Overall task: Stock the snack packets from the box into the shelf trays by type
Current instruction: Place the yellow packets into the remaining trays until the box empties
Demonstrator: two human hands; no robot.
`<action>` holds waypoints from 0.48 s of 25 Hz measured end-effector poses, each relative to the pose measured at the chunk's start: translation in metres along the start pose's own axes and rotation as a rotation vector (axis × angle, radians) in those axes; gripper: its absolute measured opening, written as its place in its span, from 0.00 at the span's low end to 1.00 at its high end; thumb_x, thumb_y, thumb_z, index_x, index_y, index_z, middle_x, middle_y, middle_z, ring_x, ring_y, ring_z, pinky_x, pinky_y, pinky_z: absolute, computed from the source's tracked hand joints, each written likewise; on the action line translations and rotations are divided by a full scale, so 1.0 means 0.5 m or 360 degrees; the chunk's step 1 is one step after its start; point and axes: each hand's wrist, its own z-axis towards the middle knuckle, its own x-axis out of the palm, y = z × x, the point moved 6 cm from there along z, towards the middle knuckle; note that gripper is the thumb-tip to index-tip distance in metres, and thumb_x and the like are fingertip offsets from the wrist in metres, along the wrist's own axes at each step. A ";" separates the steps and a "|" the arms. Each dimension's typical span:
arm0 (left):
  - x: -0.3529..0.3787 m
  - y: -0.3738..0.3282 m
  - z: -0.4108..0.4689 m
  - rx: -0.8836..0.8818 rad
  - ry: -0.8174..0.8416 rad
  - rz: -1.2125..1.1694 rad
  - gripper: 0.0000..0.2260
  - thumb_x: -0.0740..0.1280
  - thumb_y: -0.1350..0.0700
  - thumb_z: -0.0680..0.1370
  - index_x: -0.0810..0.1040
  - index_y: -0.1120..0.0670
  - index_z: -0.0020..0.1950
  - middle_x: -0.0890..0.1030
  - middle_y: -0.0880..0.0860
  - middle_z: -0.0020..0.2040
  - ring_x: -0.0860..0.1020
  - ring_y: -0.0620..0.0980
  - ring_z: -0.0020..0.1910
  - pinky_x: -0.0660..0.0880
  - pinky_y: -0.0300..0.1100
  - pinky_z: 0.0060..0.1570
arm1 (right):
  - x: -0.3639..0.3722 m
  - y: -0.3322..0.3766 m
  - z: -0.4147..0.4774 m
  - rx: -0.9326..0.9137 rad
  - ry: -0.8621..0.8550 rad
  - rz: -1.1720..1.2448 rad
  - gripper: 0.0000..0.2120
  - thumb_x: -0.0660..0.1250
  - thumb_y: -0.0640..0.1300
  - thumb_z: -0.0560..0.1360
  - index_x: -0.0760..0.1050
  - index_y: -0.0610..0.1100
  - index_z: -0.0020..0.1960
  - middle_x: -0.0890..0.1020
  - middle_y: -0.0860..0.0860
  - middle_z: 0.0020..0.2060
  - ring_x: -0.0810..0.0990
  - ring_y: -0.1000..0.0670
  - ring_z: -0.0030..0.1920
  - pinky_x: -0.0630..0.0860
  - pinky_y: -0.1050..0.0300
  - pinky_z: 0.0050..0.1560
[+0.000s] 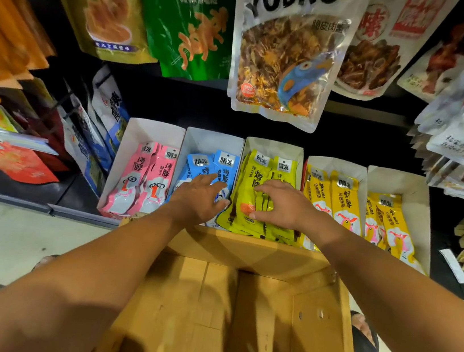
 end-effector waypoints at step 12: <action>0.016 0.208 -0.015 0.0097 0.0443 0.0281 0.33 0.70 0.48 0.80 0.60 0.43 0.82 0.61 0.50 0.82 0.59 0.54 0.80 0.63 0.57 0.76 | 0.111 0.226 0.190 -0.0235 0.0440 -0.0571 0.32 0.61 0.46 0.80 0.53 0.65 0.79 0.48 0.50 0.81 0.56 0.40 0.79 0.55 0.37 0.76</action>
